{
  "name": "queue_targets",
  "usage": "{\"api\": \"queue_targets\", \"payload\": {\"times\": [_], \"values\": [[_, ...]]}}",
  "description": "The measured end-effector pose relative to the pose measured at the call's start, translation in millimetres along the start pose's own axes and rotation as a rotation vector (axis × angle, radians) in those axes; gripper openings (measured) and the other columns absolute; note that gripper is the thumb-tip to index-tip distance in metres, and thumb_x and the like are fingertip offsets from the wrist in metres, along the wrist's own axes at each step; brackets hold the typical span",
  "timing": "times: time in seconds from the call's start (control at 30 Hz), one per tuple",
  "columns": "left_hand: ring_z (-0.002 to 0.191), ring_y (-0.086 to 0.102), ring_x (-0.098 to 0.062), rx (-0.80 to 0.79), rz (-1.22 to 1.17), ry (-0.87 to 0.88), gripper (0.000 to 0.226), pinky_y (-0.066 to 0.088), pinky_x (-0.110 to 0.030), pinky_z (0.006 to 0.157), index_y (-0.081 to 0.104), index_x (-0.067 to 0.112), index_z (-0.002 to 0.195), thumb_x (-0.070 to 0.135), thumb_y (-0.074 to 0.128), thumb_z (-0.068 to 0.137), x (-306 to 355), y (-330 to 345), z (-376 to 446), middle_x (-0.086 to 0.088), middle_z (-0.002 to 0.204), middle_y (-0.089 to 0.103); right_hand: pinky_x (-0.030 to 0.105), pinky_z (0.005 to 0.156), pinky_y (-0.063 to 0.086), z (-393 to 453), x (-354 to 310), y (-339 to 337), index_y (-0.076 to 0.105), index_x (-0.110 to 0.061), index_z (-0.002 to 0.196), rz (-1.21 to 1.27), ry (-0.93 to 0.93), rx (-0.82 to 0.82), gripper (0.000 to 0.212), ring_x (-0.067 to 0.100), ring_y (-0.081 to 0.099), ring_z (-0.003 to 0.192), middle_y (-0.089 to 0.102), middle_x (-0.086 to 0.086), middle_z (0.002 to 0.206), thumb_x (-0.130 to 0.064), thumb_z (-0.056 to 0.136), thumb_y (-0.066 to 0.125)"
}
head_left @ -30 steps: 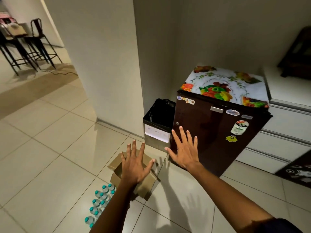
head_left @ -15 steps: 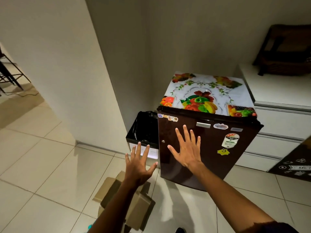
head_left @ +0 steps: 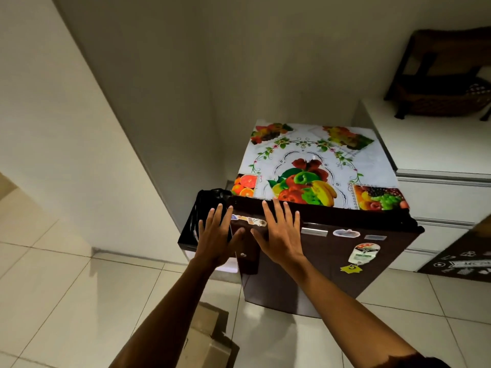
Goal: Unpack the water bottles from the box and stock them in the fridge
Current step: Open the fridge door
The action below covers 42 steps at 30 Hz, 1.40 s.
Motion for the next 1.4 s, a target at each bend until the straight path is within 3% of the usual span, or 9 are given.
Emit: {"api": "queue_targets", "payload": {"times": [0.13,0.2,0.33,0.53,0.67,0.87,1.07,1.23,1.4], "values": [[0.141,0.033,-0.038,0.055,-0.049,0.101,0.081,0.031,-0.065,0.107,0.041,0.007,0.146,0.065,0.023,0.093,2.3,-9.7,37.6,-0.019,0.151,0.039,0.057,0.120,0.003,13.4,4.6,11.7,0.013,-0.027,0.156,-0.061,0.077,-0.046,0.083,0.027,0.010,0.150,0.014,0.003,0.163,-0.075,0.088,0.012],[0.138,0.038,-0.038,0.036,-0.056,0.131,0.076,0.030,-0.067,0.106,0.046,0.005,0.142,0.060,0.023,0.095,-0.1,-9.4,51.0,-0.019,0.146,0.046,0.057,0.119,-0.001,15.2,4.1,15.0,0.017,-0.028,0.155,-0.118,0.100,-0.070,0.081,0.027,0.012,0.150,0.018,0.002,0.162,-0.075,0.089,0.010],[0.143,0.032,-0.026,-0.050,-0.105,0.152,0.043,0.020,-0.062,0.114,0.054,0.014,0.134,0.038,0.044,0.100,-3.4,1.6,73.2,-0.007,0.150,0.043,0.059,0.118,0.001,17.6,0.3,14.8,0.036,-0.027,0.149,-0.158,0.161,-0.050,0.068,0.024,0.019,0.148,0.028,-0.001,0.159,-0.065,0.095,0.021],[0.142,0.035,-0.027,0.013,-0.294,0.245,0.034,0.018,-0.048,0.118,0.060,0.003,0.129,0.015,0.052,0.098,-11.9,5.5,71.6,-0.013,0.144,0.050,0.055,0.118,0.005,23.1,-7.8,13.5,0.045,-0.025,0.144,-0.157,0.223,-0.031,0.049,0.021,0.023,0.147,0.035,-0.004,0.155,-0.046,0.100,0.039],[0.144,0.031,-0.022,0.017,-0.316,0.223,0.035,0.019,-0.033,0.119,0.056,0.005,0.133,0.014,0.048,0.100,-11.7,5.5,73.1,-0.010,0.147,0.046,0.050,0.120,0.009,27.9,-20.9,16.2,0.039,-0.020,0.148,-0.139,0.166,-0.068,0.052,0.020,0.024,0.146,0.038,-0.001,0.152,-0.024,0.097,0.053],[0.143,0.033,-0.021,0.049,-0.352,0.205,0.034,0.034,-0.033,0.115,0.058,0.006,0.132,0.013,0.051,0.100,-12.1,0.3,67.5,-0.009,0.145,0.050,0.046,0.120,0.011,28.2,-38.4,12.3,0.038,-0.014,0.148,-0.125,0.208,-0.033,0.063,0.023,0.030,0.142,0.044,0.009,0.143,-0.003,0.090,0.060],[0.141,0.038,-0.021,0.069,-0.313,0.250,0.033,0.039,-0.032,0.110,0.059,0.006,0.129,0.015,0.055,0.098,-15.9,0.6,39.6,-0.009,0.140,0.055,0.043,0.120,0.014,10.4,-51.0,9.7,0.050,-0.012,0.136,-0.153,0.242,0.040,0.052,0.024,0.041,0.131,0.050,0.008,0.131,-0.002,0.086,0.060],[0.142,0.037,-0.019,0.111,-0.318,0.263,0.034,0.033,-0.029,0.113,0.059,0.007,0.131,0.018,0.054,0.099,-14.0,1.4,-1.7,-0.008,0.143,0.053,0.042,0.121,0.013,-23.9,-53.2,6.9,0.052,-0.010,0.137,-0.145,0.192,0.058,0.053,0.023,0.043,0.131,0.052,0.009,0.132,0.001,0.086,0.061],[0.141,0.037,-0.021,0.130,-0.294,0.252,0.034,0.033,-0.031,0.115,0.059,0.007,0.131,0.019,0.053,0.099,-4.3,-1.9,-46.7,-0.009,0.142,0.053,0.040,0.121,0.008,-62.8,-57.0,-1.6,0.041,-0.009,0.146,-0.096,0.163,0.015,0.066,0.025,0.029,0.143,0.044,0.011,0.144,0.009,0.084,0.056]]}}
Point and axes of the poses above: each hand's wrist, its own z-axis towards the middle knuckle, its own y-axis out of the palm, x = y × z, the point moved 7 cm from there along z, towards the middle knuckle
